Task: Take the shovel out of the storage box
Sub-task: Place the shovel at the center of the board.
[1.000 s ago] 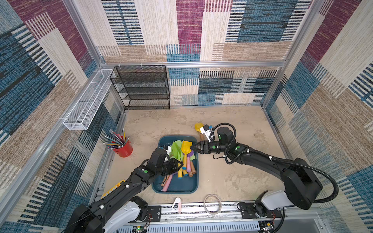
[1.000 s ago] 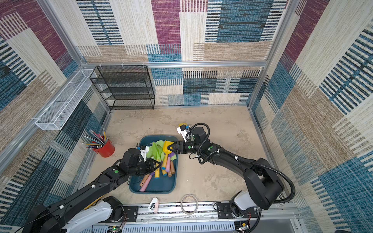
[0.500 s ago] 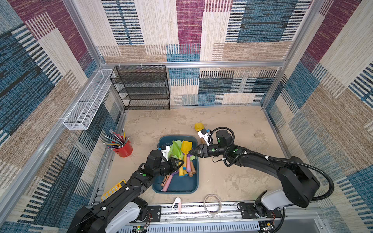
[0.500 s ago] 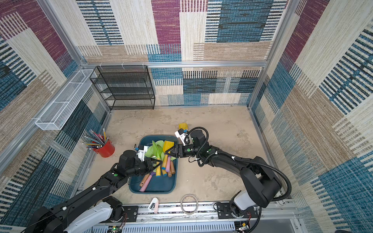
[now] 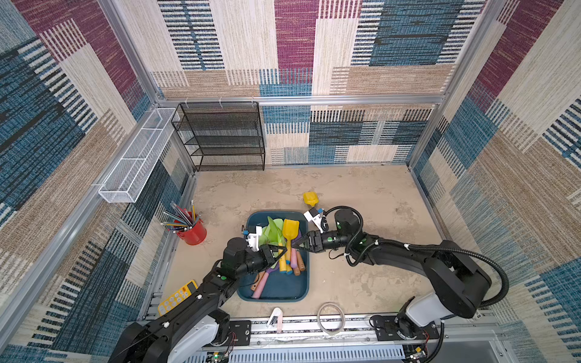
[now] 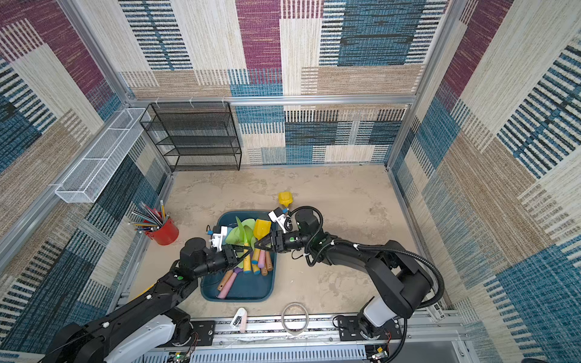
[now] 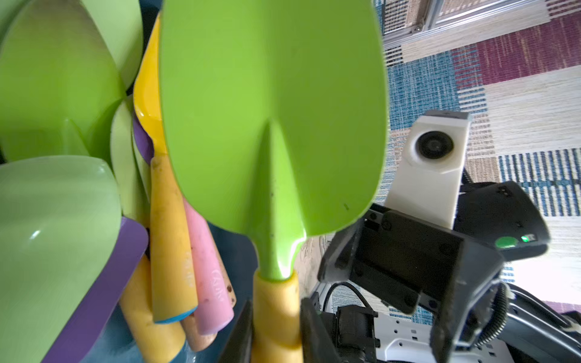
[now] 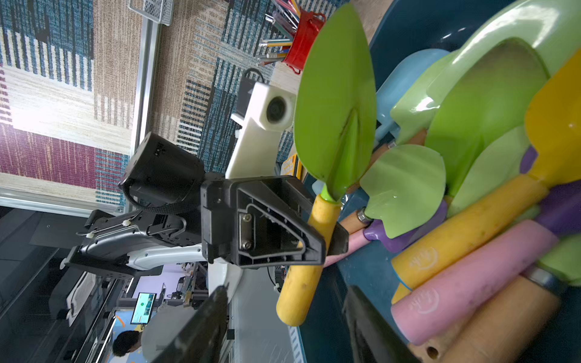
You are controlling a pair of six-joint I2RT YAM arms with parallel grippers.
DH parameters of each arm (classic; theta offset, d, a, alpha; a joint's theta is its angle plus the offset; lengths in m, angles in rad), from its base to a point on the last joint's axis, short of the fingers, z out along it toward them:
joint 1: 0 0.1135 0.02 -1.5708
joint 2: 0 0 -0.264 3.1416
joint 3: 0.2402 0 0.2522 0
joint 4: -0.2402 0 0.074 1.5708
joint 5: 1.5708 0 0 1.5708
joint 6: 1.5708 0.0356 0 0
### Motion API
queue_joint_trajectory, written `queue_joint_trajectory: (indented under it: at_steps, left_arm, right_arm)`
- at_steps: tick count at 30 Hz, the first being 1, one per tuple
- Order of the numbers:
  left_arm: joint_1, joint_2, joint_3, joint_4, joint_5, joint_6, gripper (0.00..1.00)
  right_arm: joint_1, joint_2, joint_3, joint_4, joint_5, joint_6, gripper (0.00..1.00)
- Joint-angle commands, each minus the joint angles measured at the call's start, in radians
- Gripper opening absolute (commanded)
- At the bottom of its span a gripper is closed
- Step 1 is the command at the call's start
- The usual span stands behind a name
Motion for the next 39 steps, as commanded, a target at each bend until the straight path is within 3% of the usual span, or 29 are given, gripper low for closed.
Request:
queue_joint_trajectory:
  at_steps: [1,13,20,25,32,39]
  left_arm:
    - [0.003,-0.010,-0.011,0.143,0.071,-0.047,0.19]
    - [0.003,-0.047,-0.030,0.205,0.120,-0.069,0.19]
    - [0.003,-0.022,-0.052,0.288,0.126,-0.096,0.19]
    - [0.003,0.005,-0.077,0.401,0.141,-0.149,0.19]
    - [0.003,-0.002,-0.082,0.424,0.161,-0.158,0.19]
    - [0.003,-0.004,-0.084,0.395,0.178,-0.146,0.22]
  right_arm:
    - [0.001,0.039,0.005,0.132,-0.048,0.064,0.62]
    - [0.005,0.205,0.067,0.426,-0.129,0.258,0.56]
    - [0.030,0.253,0.119,0.455,-0.133,0.282,0.53]
    - [0.031,0.300,0.117,0.546,-0.142,0.344,0.44]
    - [0.030,0.336,0.118,0.612,-0.149,0.387,0.37]
    - [0.030,0.372,0.118,0.673,-0.157,0.427,0.21]
